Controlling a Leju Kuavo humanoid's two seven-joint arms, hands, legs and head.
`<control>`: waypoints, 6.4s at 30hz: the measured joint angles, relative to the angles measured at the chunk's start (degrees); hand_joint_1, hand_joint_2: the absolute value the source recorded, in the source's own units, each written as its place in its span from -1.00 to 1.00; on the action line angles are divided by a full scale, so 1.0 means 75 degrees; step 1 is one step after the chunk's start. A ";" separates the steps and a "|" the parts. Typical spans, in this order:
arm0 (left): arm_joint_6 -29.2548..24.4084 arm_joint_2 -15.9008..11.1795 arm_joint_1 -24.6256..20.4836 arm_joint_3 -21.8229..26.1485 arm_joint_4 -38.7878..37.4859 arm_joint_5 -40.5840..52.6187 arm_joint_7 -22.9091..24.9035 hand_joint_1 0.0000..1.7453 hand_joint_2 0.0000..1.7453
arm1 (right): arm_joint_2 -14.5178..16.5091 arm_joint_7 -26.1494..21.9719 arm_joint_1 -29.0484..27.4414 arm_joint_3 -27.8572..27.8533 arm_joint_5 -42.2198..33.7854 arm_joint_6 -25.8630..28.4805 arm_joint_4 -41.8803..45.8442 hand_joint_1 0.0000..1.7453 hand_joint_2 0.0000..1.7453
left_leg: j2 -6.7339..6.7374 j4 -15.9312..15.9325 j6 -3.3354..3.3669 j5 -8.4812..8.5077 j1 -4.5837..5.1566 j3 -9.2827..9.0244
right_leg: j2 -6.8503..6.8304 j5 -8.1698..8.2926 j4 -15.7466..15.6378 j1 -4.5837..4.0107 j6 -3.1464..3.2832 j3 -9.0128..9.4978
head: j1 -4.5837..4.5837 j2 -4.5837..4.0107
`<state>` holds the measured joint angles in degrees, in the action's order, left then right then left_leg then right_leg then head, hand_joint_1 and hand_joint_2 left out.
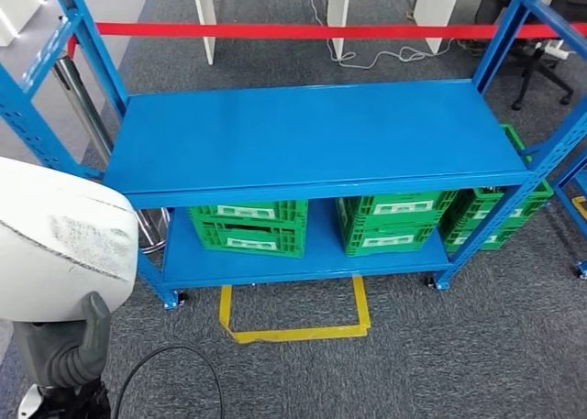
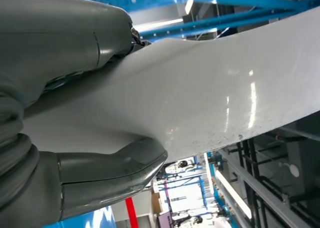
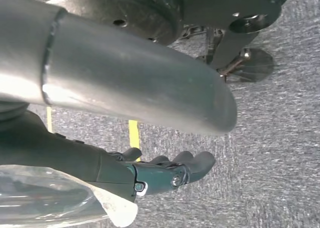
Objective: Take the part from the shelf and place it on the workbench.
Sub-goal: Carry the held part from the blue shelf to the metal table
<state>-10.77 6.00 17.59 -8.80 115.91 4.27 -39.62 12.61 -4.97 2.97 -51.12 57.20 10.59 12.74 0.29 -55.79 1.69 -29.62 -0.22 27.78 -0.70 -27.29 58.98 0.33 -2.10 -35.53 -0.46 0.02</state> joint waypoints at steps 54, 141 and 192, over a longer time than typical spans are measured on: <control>-0.0407 -0.0028 -0.0204 -0.0313 -0.0275 0.0098 0.0069 1.00 1.00 | -0.0191 -0.0530 -0.0068 -0.0324 0.0293 -0.0444 0.0000 -1.00 -1.00 | 0.0181 -0.1017 -0.0357 0.0093 -0.0004 0.0762 | -0.0471 -0.0246 -0.0490 0.0032 0.0250 0.0947 | 0.0061 0.0000; -0.0613 -0.0098 0.0332 0.0160 -0.0079 0.0235 0.0340 1.00 1.00 | -0.0048 -0.0882 -0.0192 -0.0012 0.1059 -0.0427 -0.0009 -1.00 -1.00 | -0.0190 -0.2150 -0.0326 -0.0575 0.0014 0.1572 | -0.0004 -0.0307 -0.0198 0.0055 0.0319 0.0673 | 0.0059 0.0000; -0.0267 -0.0213 0.0362 0.0328 0.0197 0.0216 0.0341 1.00 1.00 | -0.0084 -0.1053 -0.0162 0.0571 0.1808 -0.0394 -0.0055 -1.00 -1.00 | -0.0448 -0.0310 0.0075 0.0376 0.0068 0.0682 | 0.0121 -0.0997 0.1596 0.0038 -0.0049 -0.0166 | -0.0020 0.0000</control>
<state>-12.77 4.40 20.31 -6.34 117.39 5.89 -37.06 11.98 -12.87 1.75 -46.84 70.76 7.63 12.33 -3.07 -58.12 2.25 -26.80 0.29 32.89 0.21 -34.77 70.95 0.61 -2.47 -36.78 -0.61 0.02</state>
